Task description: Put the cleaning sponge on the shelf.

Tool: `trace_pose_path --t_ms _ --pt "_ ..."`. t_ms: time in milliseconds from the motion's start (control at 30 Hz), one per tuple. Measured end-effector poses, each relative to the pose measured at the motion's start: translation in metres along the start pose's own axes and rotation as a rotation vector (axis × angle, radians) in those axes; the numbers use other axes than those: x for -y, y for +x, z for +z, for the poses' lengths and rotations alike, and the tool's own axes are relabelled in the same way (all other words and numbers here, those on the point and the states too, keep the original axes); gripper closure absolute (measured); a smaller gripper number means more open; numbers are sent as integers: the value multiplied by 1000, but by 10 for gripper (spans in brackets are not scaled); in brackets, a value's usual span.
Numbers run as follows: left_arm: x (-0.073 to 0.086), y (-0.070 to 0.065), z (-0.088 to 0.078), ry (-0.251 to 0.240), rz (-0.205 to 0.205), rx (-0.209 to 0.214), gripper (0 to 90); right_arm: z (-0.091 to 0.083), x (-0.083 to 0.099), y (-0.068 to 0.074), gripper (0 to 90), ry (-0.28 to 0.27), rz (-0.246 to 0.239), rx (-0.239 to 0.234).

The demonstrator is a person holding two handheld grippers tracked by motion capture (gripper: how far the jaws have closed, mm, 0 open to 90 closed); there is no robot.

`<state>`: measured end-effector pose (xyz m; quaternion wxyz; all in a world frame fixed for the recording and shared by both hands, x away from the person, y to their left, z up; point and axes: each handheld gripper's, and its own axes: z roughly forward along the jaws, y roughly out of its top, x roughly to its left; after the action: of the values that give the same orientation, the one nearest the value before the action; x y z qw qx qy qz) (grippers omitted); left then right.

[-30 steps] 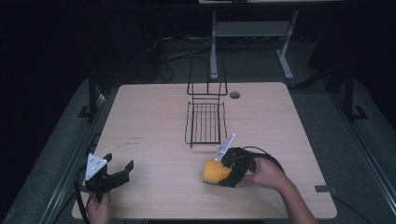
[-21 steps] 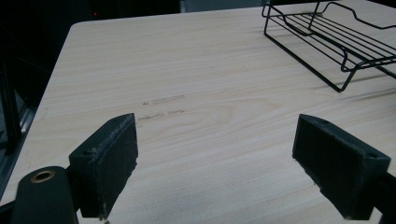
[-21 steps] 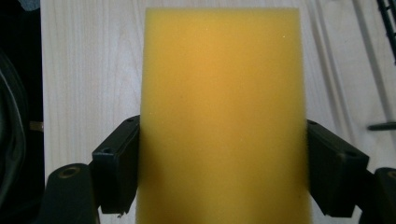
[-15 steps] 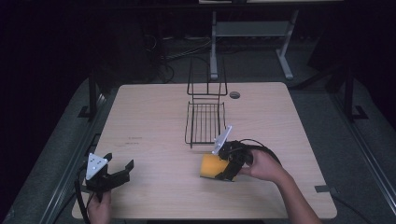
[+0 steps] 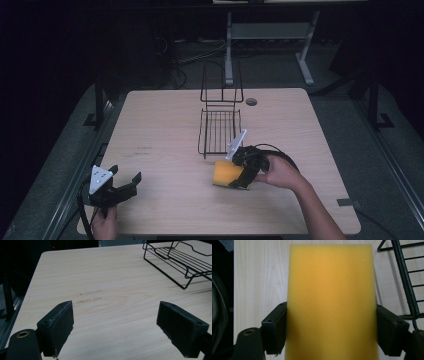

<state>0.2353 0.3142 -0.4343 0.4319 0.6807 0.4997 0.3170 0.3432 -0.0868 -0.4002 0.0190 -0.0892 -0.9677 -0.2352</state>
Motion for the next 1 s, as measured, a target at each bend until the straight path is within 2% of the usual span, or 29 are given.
trace_pose_path --t_ms 367,1000 --pt "0 0 1 6 3 5 134 1 -1 -6 226 6 -2 -6" --pt "0 0 1 6 6 3 134 2 -18 -15 226 31 -23 -9"
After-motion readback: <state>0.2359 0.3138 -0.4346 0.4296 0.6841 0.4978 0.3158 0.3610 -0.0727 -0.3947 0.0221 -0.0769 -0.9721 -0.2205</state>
